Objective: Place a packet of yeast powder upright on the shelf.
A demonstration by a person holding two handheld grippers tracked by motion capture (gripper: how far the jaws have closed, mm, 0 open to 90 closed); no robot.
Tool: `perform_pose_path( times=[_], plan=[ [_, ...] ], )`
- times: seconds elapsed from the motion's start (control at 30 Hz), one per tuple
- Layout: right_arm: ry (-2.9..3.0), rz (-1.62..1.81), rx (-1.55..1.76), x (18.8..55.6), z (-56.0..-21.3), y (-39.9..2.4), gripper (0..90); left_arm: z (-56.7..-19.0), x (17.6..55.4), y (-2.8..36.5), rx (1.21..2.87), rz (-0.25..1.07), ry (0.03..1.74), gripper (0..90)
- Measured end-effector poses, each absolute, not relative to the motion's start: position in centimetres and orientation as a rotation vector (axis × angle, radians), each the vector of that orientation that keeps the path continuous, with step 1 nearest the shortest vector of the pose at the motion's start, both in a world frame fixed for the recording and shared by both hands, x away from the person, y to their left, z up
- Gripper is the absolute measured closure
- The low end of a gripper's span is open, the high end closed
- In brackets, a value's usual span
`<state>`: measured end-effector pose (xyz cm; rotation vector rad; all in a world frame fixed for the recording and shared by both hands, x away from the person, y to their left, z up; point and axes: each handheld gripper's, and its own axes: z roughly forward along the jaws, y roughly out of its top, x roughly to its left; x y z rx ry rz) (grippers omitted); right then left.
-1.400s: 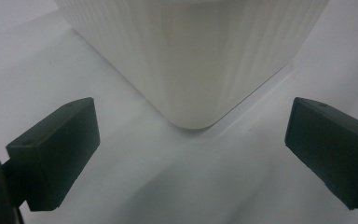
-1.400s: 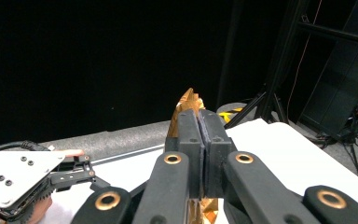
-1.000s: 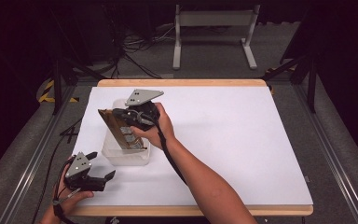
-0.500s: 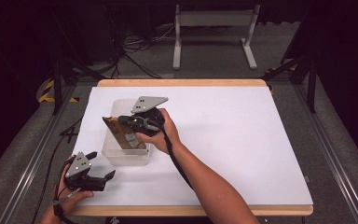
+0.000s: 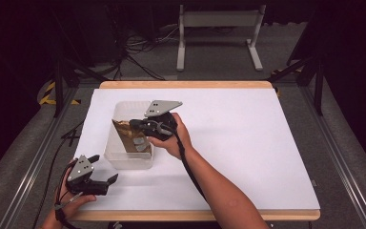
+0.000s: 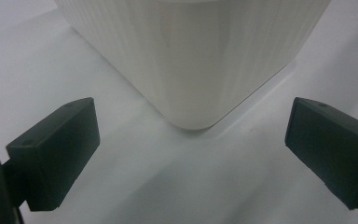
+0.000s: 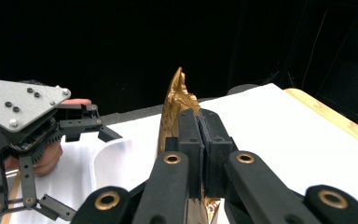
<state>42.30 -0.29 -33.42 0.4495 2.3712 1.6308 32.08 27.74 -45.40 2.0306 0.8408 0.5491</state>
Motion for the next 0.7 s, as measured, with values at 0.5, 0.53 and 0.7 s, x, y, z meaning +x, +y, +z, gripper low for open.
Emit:
perform_pose_path(
  times=[0.5, 0.53, 0.7],
  plan=[
    [2.367, 1.620, 0.445, 42.20, -33.75, -1.12, 86.8, -45.48, 32.15, 27.56, 2.042, 0.544, 0.839, 3.8],
    [2.367, 1.614, 0.443, 42.13, -33.68, -1.13, 85.7, -45.49, 32.15, 27.54, 2.044, 0.544, 0.838, 3.8],
    [2.362, 1.572, 0.414, 41.90, -33.31, -1.18, 81.4, -45.47, 32.17, 27.64, 2.040, 0.545, 0.841, 3.8]
  ],
)
